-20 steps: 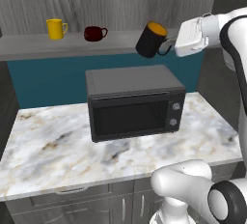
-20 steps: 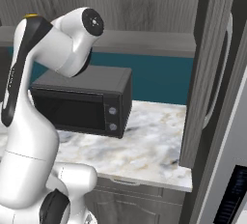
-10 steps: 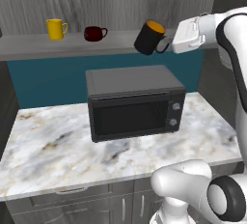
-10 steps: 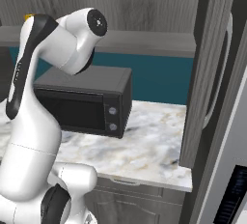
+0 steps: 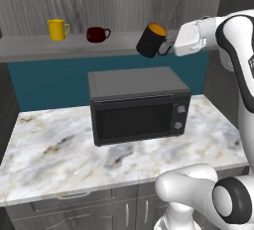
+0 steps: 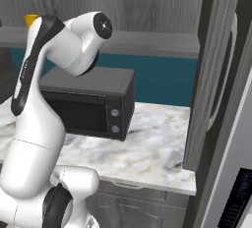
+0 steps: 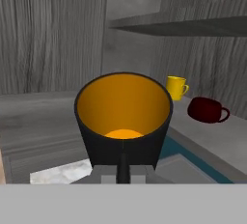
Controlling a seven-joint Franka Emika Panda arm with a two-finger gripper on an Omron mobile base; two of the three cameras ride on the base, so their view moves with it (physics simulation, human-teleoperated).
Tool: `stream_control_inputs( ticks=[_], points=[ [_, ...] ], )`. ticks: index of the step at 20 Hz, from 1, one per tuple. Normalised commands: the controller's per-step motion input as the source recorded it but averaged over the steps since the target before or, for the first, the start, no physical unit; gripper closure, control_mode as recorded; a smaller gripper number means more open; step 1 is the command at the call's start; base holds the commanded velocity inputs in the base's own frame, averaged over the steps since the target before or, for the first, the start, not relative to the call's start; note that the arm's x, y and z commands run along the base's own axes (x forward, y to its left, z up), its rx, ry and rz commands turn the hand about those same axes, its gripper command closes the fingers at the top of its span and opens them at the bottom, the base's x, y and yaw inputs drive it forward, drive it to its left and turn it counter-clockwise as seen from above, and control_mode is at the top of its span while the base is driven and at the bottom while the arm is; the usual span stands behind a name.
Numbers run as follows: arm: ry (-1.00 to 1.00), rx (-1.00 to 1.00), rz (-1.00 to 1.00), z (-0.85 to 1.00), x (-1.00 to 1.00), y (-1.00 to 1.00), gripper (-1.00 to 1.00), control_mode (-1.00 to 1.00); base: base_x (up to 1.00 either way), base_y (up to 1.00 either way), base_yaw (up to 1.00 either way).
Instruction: Pick the mug on the counter and place it in the cabinet with the handle facing the right, like the mugs already inside.
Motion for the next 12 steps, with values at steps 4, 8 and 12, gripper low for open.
stream_control_inputs(
  ticks=[4, 8, 12],
  points=[
    [0.0, 0.0, 0.0, 0.0, 0.17, 0.0, 1.0, -1.0, 0.0, 0.0, 0.0],
    [0.0, 0.0, 0.01, -0.08, 0.25, 0.0, 1.0, -1.0, 0.0, 0.0, 0.0],
    [0.0, 0.0, 0.01, 0.0, 0.16, 0.0, 1.0, -1.0, 0.0, 0.0, 0.0]
  ],
)
